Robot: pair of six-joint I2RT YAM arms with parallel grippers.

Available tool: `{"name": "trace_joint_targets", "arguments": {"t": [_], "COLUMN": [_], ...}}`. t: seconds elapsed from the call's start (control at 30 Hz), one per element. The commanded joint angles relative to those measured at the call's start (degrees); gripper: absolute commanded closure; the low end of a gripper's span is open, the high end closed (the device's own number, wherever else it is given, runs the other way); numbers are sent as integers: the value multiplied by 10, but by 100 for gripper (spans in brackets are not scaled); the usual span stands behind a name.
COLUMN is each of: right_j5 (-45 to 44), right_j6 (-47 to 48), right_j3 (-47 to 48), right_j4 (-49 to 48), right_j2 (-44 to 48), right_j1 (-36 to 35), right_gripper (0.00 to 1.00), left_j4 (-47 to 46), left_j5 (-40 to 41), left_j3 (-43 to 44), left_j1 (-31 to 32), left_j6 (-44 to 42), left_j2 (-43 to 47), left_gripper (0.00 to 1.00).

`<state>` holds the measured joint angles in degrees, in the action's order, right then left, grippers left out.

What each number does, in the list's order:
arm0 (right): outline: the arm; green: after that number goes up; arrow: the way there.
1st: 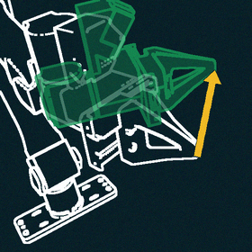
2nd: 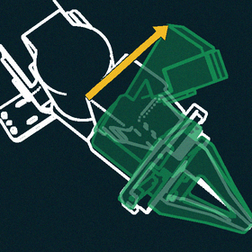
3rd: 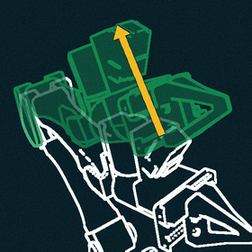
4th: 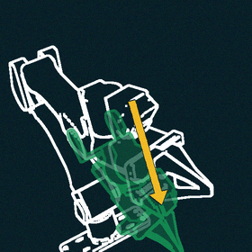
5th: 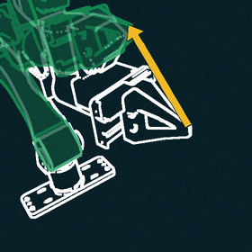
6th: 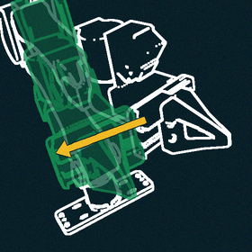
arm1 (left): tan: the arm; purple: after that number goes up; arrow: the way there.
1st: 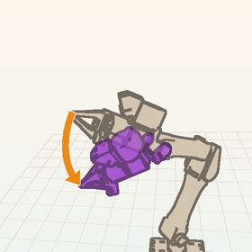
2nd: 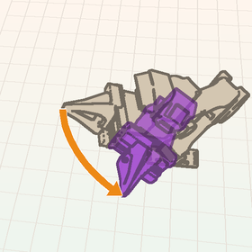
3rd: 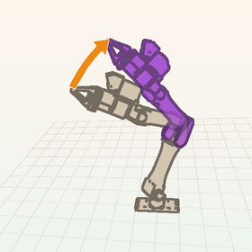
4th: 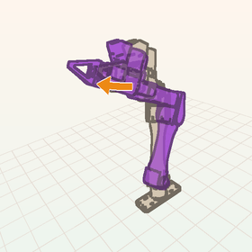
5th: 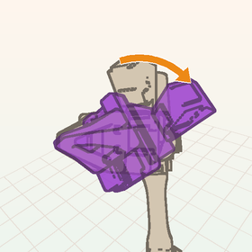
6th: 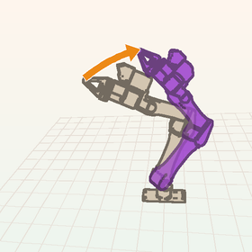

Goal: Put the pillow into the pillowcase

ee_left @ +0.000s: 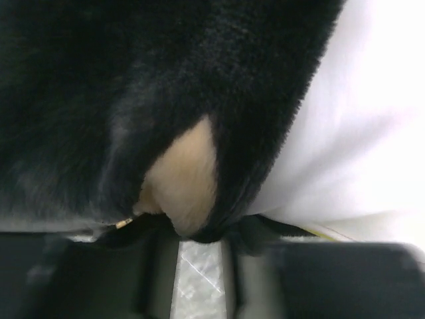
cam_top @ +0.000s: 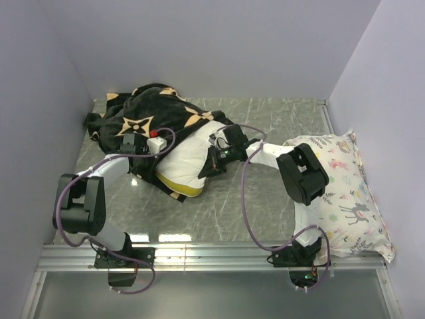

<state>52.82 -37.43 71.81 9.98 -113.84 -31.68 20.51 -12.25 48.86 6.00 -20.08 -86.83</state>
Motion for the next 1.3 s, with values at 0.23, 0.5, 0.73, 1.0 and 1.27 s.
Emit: {"name": "trace_joint_targets", "arguments": {"t": [0.23,0.5,0.73,1.0,1.27], "right_j5": [-14,-100,-130,-102,-125], "right_j6": [-204,-273,-260,-77,129], "right_j3": [-13,67,32,52,105], "right_j4": [-245,-230,-216,-79,119], "right_j2": [52,-15,-77,-79,26], "right_j1": [25,-33,-44,-38,8], "right_gripper": [100,100,100,79,28], "left_j4": [223,467,457,429,354], "left_j5": [-268,-419,-385,-334,-306], "left_j3": [127,297,270,250,370], "left_j1": [104,214,191,124,43], "left_j6": [-158,-245,-266,-248,-39], "left_j2": [43,-30,-25,-16,-8], "left_gripper": [100,100,100,64,38]}}
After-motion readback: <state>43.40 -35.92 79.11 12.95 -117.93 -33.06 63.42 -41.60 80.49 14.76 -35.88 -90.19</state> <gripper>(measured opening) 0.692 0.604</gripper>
